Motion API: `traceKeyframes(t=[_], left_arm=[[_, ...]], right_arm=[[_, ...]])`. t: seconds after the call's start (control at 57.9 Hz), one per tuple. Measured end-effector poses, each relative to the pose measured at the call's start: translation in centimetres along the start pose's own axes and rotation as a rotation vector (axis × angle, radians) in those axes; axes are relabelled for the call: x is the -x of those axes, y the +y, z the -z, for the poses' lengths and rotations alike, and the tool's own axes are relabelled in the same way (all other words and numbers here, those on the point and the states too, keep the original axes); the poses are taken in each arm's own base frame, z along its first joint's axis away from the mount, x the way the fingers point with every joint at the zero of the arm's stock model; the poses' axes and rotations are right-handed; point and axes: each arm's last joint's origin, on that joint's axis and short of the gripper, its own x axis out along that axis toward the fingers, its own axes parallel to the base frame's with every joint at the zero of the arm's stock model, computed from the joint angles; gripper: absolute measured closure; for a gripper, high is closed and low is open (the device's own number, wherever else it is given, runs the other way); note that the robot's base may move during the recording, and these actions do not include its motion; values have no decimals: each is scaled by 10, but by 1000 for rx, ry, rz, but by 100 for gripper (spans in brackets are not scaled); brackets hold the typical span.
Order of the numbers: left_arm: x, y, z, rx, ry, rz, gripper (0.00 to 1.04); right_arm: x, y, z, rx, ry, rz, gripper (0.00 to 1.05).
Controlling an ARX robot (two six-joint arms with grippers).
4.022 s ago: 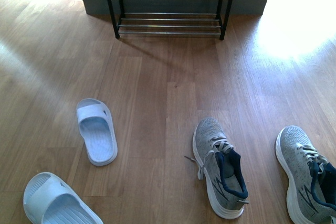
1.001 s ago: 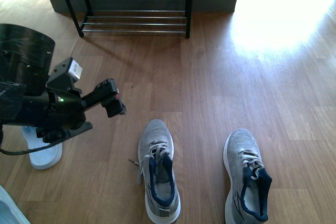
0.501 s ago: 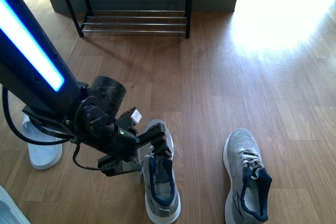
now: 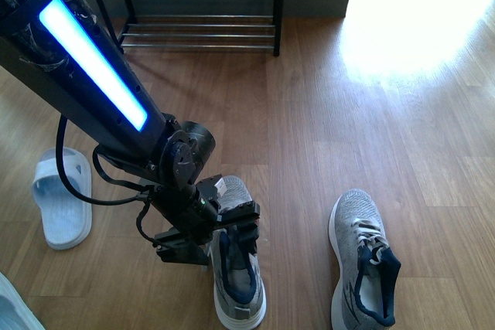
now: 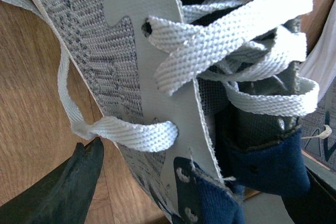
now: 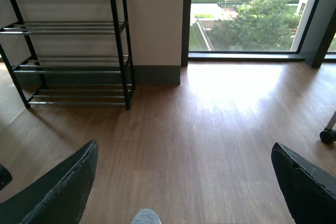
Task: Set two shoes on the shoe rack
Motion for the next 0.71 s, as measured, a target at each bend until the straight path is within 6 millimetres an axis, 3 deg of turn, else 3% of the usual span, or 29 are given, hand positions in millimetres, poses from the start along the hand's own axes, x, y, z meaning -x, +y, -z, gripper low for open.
traceKeyframes(t=[0.38,0.708], left_arm=[[2,0,11,-11,28,-59,9],[3,-4,9,-35,30,-147,9]], right_arm=[[0,0,0,0,0,0,9],[0,0,0,0,0,0,9]])
